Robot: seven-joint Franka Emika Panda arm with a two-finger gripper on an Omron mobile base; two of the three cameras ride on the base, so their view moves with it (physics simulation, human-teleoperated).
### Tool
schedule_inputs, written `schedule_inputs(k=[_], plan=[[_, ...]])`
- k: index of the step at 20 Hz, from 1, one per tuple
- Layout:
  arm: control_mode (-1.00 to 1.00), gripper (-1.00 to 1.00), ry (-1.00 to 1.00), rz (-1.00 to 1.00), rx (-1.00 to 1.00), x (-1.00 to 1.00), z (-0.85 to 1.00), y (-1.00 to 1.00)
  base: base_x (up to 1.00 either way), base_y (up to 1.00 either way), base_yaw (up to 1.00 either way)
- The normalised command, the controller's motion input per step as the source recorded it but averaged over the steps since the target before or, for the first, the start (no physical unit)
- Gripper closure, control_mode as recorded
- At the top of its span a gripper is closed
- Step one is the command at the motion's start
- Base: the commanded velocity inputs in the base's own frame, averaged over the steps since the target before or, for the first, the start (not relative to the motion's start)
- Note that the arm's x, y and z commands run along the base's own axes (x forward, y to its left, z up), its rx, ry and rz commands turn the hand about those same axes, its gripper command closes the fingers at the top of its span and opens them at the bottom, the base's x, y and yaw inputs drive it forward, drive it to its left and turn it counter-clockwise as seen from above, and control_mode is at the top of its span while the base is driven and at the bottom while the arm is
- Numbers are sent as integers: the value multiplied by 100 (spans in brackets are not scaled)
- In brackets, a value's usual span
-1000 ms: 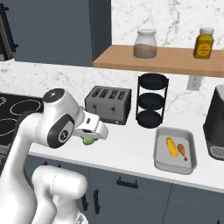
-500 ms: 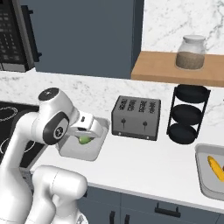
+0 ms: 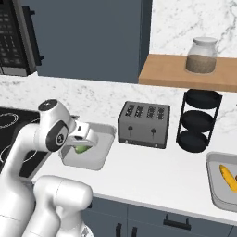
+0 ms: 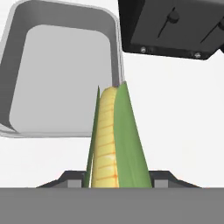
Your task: Place one corn and one chicken drumstick in each tupperware on the nearby counter, to pack two identical lunches.
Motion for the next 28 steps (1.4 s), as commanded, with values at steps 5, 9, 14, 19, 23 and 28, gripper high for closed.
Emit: schedule_inputs(k=[5, 9, 14, 19, 23, 28], plan=[[-100, 100, -7, 6, 16, 56, -27, 79, 0, 0, 0], [-100, 100, -2, 1, 13, 47, -27, 68, 0, 0, 0], [-100, 100, 6, 2, 6, 30, -8, 18, 0, 0, 0], [-100, 100, 2, 2, 10, 43, -10, -16, 0, 0, 0], [-100, 100, 0, 4, 6, 42, -34, -13, 0, 0, 0], [-100, 100, 0, 1, 0, 33, -37, -6, 0, 0, 0]])
